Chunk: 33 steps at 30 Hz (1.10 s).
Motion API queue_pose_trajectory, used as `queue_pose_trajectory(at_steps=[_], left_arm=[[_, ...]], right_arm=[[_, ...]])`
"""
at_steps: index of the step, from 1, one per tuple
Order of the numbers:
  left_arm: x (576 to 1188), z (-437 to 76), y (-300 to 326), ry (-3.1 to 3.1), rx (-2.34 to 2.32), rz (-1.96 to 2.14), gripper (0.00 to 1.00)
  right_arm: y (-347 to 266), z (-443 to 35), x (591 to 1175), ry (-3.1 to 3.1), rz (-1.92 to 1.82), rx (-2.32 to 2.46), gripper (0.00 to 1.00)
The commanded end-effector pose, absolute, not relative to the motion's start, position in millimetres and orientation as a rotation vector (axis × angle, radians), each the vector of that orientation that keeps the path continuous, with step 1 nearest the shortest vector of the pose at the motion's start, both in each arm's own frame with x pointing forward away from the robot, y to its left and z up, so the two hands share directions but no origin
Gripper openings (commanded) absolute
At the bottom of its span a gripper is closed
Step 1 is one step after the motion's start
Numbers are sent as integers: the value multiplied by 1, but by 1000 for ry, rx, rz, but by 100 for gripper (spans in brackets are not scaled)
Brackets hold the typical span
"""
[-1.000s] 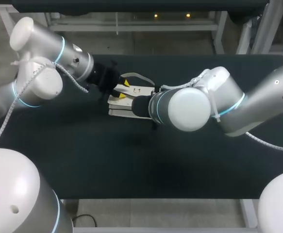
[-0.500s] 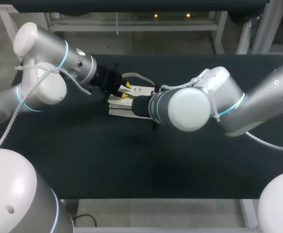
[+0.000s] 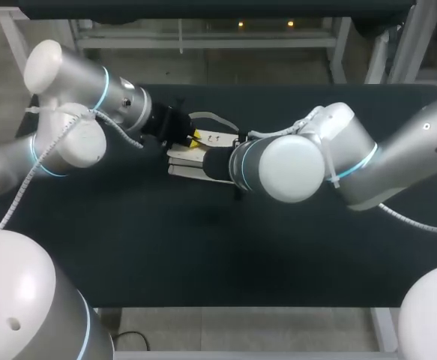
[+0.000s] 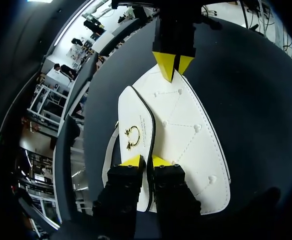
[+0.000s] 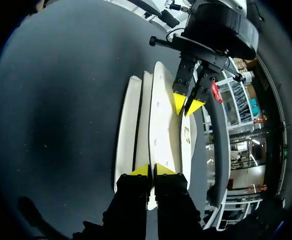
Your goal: Pick up the bag, open it, inspect its contents, close it, and place it on the opposite side
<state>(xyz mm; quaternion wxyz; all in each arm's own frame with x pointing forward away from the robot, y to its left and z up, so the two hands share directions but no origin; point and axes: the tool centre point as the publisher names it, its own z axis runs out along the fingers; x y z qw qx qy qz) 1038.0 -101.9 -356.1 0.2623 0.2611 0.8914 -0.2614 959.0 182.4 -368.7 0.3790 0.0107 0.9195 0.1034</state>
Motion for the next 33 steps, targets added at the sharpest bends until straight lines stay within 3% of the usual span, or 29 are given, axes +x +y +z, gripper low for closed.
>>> queue_pose_trajectory(at_steps=[1,33], left_arm=[[1042,-358,-103,2415,699,-706,0],[1067,-322,-90,2643,512,-843,0]], right_arm=[[180,-373,956,2186,270,40,0],[180,-373,956,2186,270,40,0]])
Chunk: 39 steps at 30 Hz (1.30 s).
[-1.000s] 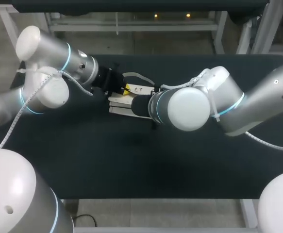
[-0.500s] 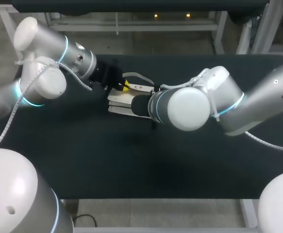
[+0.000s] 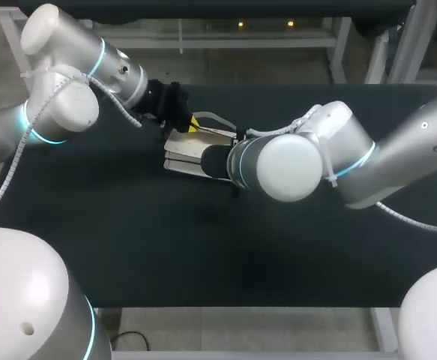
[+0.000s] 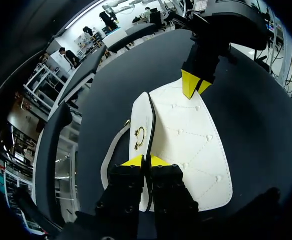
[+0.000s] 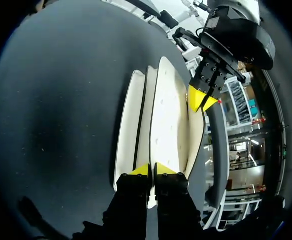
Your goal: Pick up the bag, open it, inspect its contents, close it, and place it on the opposite side
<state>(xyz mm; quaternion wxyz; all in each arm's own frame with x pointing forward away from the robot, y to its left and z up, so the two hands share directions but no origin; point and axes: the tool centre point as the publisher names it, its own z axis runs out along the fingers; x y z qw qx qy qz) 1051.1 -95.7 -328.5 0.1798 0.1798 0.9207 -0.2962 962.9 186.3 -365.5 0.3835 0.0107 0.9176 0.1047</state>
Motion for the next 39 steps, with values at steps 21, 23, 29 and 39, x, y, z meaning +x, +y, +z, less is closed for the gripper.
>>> queue_pose_trajectory(at_steps=[21,23,29,39], left_arm=[[1061,-327,-89,2602,513,-840,25],[1059,-329,-89,2575,512,-819,40],[1053,-333,-89,2551,509,-826,78],[1053,-339,-89,2515,430,-867,78]], right_arm=[[180,-373,956,2186,270,40,0],[180,-373,956,2186,270,40,0],[180,-373,956,2186,270,40,0],[180,-373,956,2186,270,40,0]])
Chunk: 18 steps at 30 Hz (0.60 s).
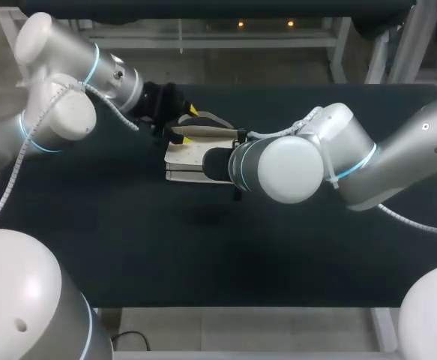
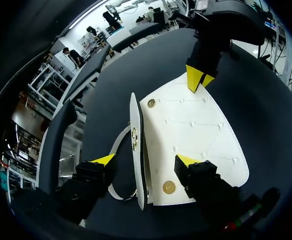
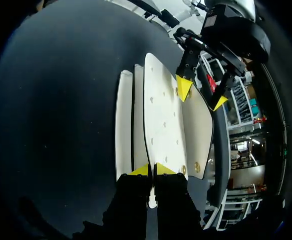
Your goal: Pick up the bag, open it, inspect its contents, close it, and place it on the opposite side
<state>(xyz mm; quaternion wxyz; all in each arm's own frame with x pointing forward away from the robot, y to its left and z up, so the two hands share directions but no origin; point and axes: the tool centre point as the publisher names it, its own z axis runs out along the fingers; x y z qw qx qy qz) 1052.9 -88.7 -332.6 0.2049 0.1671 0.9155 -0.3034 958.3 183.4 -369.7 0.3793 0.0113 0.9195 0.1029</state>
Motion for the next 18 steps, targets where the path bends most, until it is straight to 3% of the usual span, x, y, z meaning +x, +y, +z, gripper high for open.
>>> queue_pose_trajectory(at_steps=[1,7,16,18], left_arm=[[1056,-340,-89,2517,417,-872,76],[1068,-339,-94,2514,377,-888,59],[1075,-343,-103,2543,380,-852,54],[1078,-343,-103,2551,370,-853,48]], right_arm=[[180,-373,956,2186,270,40,0],[180,-373,956,2186,270,40,0],[180,-373,956,2186,270,40,0],[180,-373,956,2186,270,40,0]])
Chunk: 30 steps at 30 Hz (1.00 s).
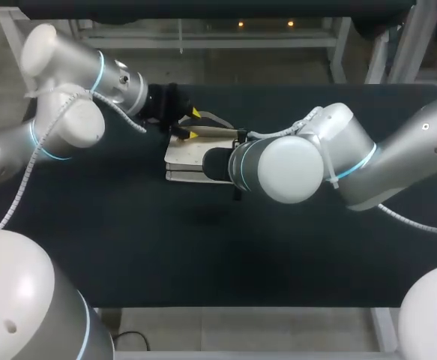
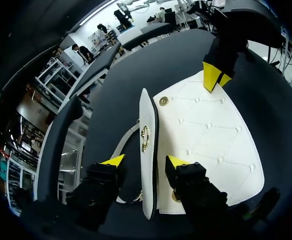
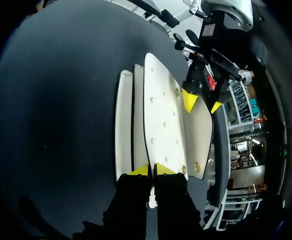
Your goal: Pick up the bag, open it, inspect its contents, close it, and place it on the opposite side
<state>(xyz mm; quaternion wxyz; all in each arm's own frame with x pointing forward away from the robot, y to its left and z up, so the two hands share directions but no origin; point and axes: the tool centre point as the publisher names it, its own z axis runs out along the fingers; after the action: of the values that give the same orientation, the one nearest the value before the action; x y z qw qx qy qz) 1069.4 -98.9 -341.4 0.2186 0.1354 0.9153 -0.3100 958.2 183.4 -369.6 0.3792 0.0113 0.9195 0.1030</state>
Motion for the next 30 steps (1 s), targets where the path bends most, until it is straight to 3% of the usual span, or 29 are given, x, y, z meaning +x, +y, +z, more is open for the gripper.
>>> queue_pose_trajectory(at_steps=[1,18,23,27,30], left_arm=[[1079,-344,-104,2553,367,-854,48],[1094,-356,-107,2627,312,-839,45],[1097,-359,-108,2648,295,-828,36],[1099,-360,-108,2662,272,-820,0],[1100,-361,-107,2668,262,-818,0]], right_arm=[[180,-373,956,2186,270,40,0],[180,-373,956,2186,270,40,0],[180,-373,956,2186,270,40,0],[180,-373,956,2186,270,40,0],[180,-373,956,2186,270,40,0]])
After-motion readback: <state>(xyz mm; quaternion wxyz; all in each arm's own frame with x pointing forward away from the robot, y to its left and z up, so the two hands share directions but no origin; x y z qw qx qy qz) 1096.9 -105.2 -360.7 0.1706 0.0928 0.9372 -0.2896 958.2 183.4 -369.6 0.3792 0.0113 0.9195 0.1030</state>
